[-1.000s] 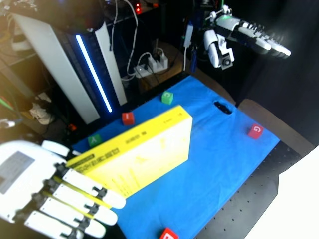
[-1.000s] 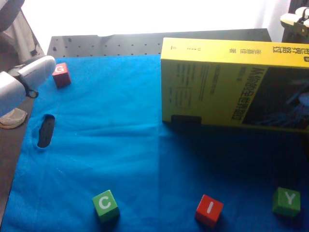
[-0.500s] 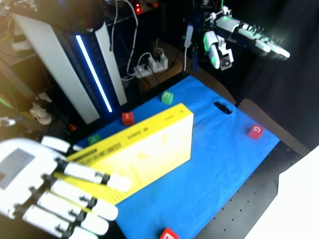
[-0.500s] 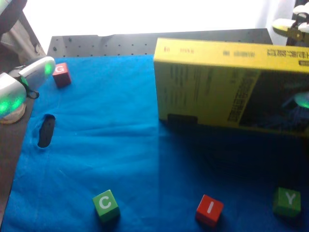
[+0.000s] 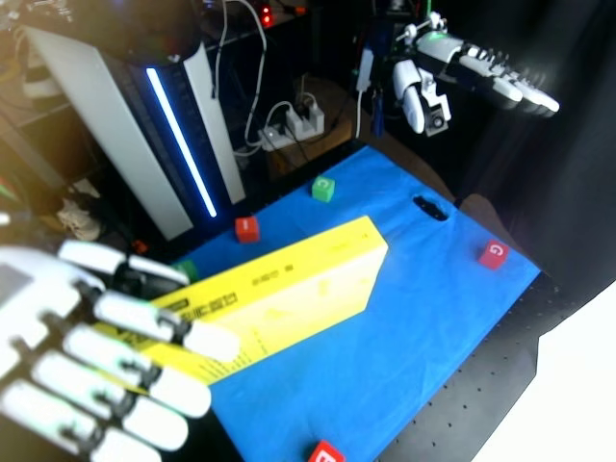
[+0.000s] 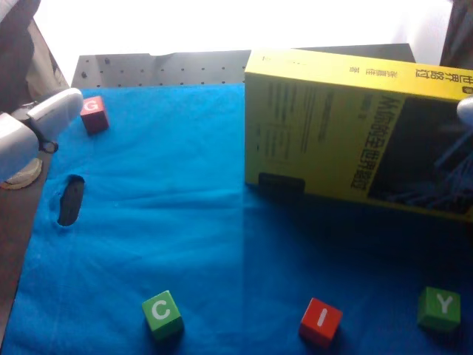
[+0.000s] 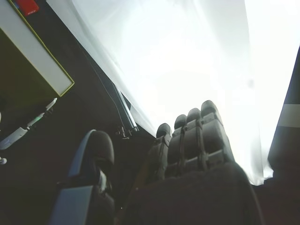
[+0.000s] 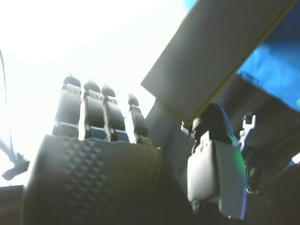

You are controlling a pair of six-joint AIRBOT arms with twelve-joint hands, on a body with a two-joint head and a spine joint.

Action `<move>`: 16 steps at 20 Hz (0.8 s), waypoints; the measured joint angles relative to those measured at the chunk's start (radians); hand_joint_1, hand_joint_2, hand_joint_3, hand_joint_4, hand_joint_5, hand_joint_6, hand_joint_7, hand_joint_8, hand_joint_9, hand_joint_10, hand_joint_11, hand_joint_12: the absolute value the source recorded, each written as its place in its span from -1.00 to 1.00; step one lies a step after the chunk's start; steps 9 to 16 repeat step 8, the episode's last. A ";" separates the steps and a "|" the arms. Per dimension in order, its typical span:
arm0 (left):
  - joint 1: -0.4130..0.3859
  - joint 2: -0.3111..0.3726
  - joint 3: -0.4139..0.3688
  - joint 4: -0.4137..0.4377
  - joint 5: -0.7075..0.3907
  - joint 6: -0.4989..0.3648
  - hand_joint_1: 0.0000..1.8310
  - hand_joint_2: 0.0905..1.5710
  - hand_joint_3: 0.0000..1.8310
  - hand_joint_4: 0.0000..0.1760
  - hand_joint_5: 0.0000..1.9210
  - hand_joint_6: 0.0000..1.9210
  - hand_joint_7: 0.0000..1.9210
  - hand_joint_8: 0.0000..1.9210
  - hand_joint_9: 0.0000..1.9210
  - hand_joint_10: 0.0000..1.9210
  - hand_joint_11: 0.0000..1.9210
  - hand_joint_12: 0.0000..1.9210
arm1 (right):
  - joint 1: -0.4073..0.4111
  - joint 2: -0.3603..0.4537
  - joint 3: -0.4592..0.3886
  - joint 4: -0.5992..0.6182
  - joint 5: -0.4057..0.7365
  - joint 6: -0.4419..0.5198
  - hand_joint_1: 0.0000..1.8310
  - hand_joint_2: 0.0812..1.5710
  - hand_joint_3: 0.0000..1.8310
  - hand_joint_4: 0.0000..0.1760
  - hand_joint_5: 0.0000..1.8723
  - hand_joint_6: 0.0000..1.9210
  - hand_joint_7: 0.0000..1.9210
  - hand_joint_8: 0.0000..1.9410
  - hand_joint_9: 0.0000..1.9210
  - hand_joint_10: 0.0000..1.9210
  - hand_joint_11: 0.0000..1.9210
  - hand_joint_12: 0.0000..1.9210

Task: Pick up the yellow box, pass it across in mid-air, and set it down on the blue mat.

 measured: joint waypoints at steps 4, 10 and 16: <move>0.016 0.003 -0.010 -0.003 -0.042 0.000 -0.50 0.72 -1.00 0.19 -1.00 -1.00 -1.00 -1.00 -1.00 -1.00 -1.00 -1.00 | -0.012 0.012 -0.028 -0.024 0.105 0.000 -0.73 0.48 -0.98 0.70 -1.00 -1.00 -1.00 -1.00 -1.00 -1.00 -1.00 -1.00; 0.022 0.012 -0.013 0.002 -0.069 0.000 -0.56 0.70 -1.00 0.35 -1.00 -1.00 -1.00 -1.00 -1.00 -1.00 -1.00 -1.00 | -0.015 0.016 -0.037 -0.031 0.179 0.000 -0.78 0.57 -0.97 0.37 -1.00 -1.00 -1.00 -1.00 -1.00 -1.00 -1.00 -1.00; 0.022 0.012 -0.013 0.002 -0.069 0.000 -0.56 0.70 -1.00 0.35 -1.00 -1.00 -1.00 -1.00 -1.00 -1.00 -1.00 -1.00 | -0.015 0.016 -0.037 -0.031 0.179 0.000 -0.78 0.57 -0.97 0.37 -1.00 -1.00 -1.00 -1.00 -1.00 -1.00 -1.00 -1.00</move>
